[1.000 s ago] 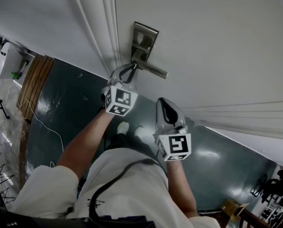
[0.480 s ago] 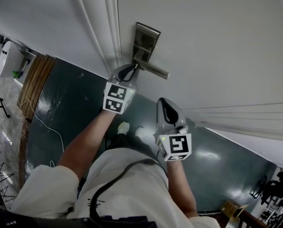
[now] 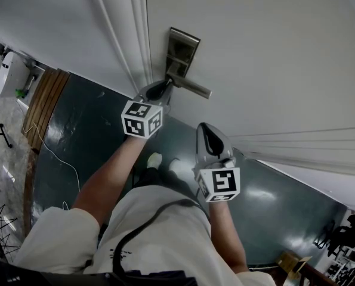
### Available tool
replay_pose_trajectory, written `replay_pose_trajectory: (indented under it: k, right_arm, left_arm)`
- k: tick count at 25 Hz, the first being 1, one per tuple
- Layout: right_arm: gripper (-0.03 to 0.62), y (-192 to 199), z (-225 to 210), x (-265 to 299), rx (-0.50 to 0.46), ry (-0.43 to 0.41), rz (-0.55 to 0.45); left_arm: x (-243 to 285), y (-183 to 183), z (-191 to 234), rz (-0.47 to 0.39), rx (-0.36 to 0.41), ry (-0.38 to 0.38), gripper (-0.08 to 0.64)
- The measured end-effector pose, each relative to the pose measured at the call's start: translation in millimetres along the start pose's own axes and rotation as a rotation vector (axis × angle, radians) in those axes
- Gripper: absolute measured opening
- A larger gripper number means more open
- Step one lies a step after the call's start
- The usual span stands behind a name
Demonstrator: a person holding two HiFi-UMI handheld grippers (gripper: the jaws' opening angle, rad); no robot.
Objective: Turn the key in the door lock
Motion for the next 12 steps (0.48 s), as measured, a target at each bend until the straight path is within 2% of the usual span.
replay_pose_trajectory:
  k: [7,12]
  right_arm:
    - [0.008,3.8,-0.8,-0.6,-0.003,0.003,0.015]
    - [0.008,2.2,-0.8,-0.4,-0.002,0.004,0.004]
  left_arm:
    - [0.8,3.1,4.6,-0.026,-0.154,0.03,0.034]
    - [1.5,4.0,6.2,-0.029,-0.215,0.045,0.032]
Point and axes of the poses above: the fingertips, and each gripper's own axes: x forward along the fingers, z to its left, y out of its underside, the point moved 3 cm from there along -x, backward along the fingers, and after that the axes turned 3 degrees about y, right-handed, at the moved point
